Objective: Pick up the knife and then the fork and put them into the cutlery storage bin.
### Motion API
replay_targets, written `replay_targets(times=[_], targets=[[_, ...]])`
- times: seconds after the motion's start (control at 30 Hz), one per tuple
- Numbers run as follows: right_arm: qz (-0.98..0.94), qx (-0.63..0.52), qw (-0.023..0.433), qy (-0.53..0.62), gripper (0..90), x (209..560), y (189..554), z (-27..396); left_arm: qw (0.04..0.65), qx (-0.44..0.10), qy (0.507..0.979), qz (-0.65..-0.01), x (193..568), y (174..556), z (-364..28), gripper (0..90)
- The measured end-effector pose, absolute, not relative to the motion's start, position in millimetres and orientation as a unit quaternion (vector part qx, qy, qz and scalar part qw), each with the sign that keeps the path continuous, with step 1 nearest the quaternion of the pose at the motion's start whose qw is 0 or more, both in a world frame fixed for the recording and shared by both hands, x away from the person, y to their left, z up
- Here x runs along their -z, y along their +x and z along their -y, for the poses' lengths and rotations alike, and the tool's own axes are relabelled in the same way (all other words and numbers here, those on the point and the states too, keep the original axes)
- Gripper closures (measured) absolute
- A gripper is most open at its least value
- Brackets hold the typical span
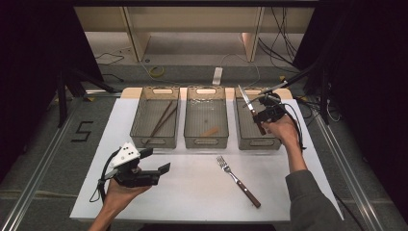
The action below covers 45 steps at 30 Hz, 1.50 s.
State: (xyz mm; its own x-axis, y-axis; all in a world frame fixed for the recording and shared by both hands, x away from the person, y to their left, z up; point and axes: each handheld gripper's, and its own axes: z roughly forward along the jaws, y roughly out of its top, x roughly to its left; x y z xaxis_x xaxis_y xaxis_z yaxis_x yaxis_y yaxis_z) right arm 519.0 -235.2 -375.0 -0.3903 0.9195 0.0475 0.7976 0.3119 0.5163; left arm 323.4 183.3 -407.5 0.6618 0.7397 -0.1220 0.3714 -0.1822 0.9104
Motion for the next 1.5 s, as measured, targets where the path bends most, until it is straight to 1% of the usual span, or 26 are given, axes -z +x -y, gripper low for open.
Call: replay_targets(times=[0.5, 0.57, 0.6, 0.63, 0.67, 0.7, 0.77, 0.83, 1.03, 1.13, 1.37, 1.5], targets=[[-0.795, -0.212, 0.119, 0.555, 76.4, 392.4, 524.2, 232.1, 0.518, -0.179, 0.750, -0.370, 408.0, 323.4, -182.4, 16.6], [-0.795, -0.210, 0.119, 0.556, 75.3, 395.3, 525.3, 232.1, 0.519, -0.176, 0.750, -0.370, 407.9, 323.6, -182.6, 16.7], [-0.794, -0.216, 0.123, 0.555, 72.1, 395.7, 525.2, 232.2, 0.519, -0.176, 0.750, -0.369, 407.8, 323.5, -182.8, 16.7], [-0.791, -0.219, 0.119, 0.559, 63.5, 395.1, 525.6, 232.6, 0.519, -0.178, 0.750, -0.370, 407.8, 323.4, -182.9, 16.6], [-0.792, -0.224, 0.108, 0.558, 58.9, 394.1, 525.8, 233.1, 0.519, -0.178, 0.750, -0.370, 407.8, 323.4, -183.2, 16.6], [-0.795, -0.228, 0.101, 0.553, 55.5, 392.5, 525.1, 232.9, 0.518, -0.177, 0.750, -0.371, 407.8, 323.6, -183.4, 16.6], [-0.796, -0.233, 0.108, 0.548, 51.2, 387.4, 521.8, 231.4, 0.518, -0.177, 0.750, -0.372, 408.0, 323.8, -183.2, 16.6], [-0.801, -0.240, 0.112, 0.536, 48.4, 383.3, 517.8, 231.1, 0.516, -0.178, 0.751, -0.372, 408.3, 323.6, -183.0, 16.7], [-0.832, -0.240, 0.104, 0.489, 39.7, 378.4, 496.1, 224.5, 0.521, -0.171, 0.749, -0.373, 408.4, 324.1, -183.1, 16.5], [-0.840, -0.264, 0.095, 0.464, 37.7, 374.8, 478.9, 221.9, 0.519, -0.171, 0.749, -0.374, 408.7, 324.5, -183.6, 16.3], [-0.860, -0.272, 0.106, 0.419, 30.4, 366.3, 440.8, 213.0, 0.522, -0.170, 0.747, -0.375, 408.7, 324.7, -183.9, 16.1], [-0.865, -0.279, 0.115, 0.400, 29.4, 364.1, 423.0, 207.0, 0.518, -0.174, 0.749, -0.374, 409.0, 324.5, -183.8, 16.1]])
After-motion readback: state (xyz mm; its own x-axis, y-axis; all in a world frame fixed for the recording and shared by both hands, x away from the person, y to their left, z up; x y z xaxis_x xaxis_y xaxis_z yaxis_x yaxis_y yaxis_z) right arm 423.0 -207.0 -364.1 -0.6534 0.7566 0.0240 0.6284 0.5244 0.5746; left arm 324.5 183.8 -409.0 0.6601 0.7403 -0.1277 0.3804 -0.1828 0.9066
